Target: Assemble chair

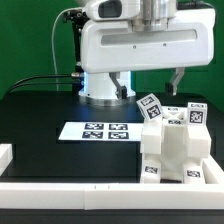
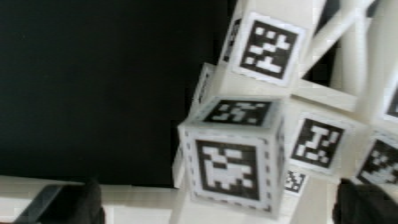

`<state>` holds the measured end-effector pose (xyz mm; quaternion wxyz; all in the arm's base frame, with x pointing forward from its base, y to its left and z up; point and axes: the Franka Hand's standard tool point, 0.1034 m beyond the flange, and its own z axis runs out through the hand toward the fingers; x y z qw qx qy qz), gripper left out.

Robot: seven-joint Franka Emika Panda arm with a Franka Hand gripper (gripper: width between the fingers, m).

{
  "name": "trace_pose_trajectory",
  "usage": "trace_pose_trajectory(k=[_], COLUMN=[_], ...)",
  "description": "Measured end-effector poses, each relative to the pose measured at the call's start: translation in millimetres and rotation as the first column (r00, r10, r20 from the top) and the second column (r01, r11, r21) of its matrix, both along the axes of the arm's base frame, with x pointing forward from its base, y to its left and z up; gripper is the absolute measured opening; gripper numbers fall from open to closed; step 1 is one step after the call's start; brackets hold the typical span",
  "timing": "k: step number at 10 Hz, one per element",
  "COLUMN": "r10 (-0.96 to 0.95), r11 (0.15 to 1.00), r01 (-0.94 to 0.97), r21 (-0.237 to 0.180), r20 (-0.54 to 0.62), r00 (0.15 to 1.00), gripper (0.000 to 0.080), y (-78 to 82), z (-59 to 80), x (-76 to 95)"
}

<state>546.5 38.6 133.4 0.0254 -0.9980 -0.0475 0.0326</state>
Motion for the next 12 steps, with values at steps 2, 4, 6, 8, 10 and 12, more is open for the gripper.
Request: trace_pose_trajectory(k=[2,4,6,8,10,12], r10=[-0.009,-0.019,-0.024,-0.026,-0.048,-0.161], r11=[1.0,1.0,1.0,1.0,0.999,0.987], r01=[0.009,0.019,0.025,0.026,0.049,0.162], r21=[-0.005,-0.009,-0.013,-0.013,-0.014,-0.018], r20=[0.012,0.025,0.032,0.032,0.031,0.027], r00=[1.0,1.0,0.999,0.999,0.998,0.987], gripper=[0.0649,0.0649,0.0649,0.0387,0.0281,0.0281], y=[7.1,11.2,10.2,9.8,9.4,9.8], z=[-7.1,-12.1,-15.0,-15.1,-15.2,-15.5], x=[-2.4,-5.1,-6.9,-6.8,-6.8,-6.9])
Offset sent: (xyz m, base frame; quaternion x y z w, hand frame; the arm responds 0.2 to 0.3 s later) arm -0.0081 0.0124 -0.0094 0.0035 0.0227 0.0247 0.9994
